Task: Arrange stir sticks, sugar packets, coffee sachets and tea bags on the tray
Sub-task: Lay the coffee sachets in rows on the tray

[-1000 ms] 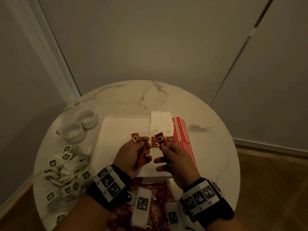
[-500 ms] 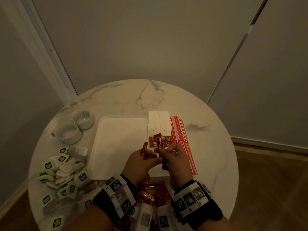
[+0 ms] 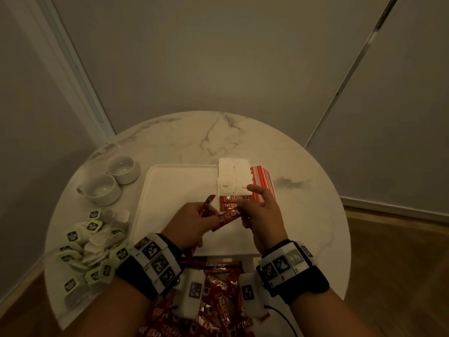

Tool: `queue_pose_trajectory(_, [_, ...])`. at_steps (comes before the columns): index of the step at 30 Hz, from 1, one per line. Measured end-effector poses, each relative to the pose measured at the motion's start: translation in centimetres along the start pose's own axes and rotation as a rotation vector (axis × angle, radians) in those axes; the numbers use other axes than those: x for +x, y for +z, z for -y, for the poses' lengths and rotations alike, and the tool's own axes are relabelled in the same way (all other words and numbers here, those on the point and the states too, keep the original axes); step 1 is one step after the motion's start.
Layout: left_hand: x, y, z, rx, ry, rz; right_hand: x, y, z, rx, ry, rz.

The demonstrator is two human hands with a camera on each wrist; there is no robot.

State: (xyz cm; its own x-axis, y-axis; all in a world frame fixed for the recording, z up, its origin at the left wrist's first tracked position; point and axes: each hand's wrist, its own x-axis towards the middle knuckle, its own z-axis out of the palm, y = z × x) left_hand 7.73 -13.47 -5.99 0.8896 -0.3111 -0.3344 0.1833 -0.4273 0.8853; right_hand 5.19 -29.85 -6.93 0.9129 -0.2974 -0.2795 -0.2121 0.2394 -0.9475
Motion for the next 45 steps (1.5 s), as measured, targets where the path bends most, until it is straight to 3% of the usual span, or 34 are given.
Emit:
queue_pose_trajectory(4, [0.7,0.1,0.2,-0.015,-0.018,0.014,0.2,-1.5,-0.3,-0.186,-0.028,-0.024])
queue_pose_trajectory(9, [2.9,1.6,1.4,0.14,-0.079,-0.001,0.5,-3.2,-1.9,-0.751,-0.104,-0.076])
queue_pose_trajectory(13, [4.5,3.0,2.2,0.263,-0.15,0.084,-1.3,-2.7,-3.1,-1.273,-0.311,0.121])
queue_pose_trajectory(16, [5.0,3.3,2.4,0.318,-0.184,0.098,-2.5,-1.7,-4.2,-1.43,-0.308,0.317])
queue_pose_trajectory(20, [5.1,2.5,2.8,0.395,-0.159,0.056,-2.7,-1.0,-5.6,-1.539,-0.254,0.336])
queue_pose_trajectory(23, [4.7,1.2,3.4,0.646,-0.062,0.005,-2.4,-1.1,-6.1,-1.598,-0.222,0.33])
queue_pose_trajectory(32, [2.6,2.1,4.8,0.985,0.014,0.031,-0.6,-1.3,-6.3,-1.62,-0.285,0.219])
queue_pose_trajectory(45, [1.9,2.4,5.1,1.076,0.055,0.02,0.6,-0.9,-6.6,-1.623,-0.301,0.213])
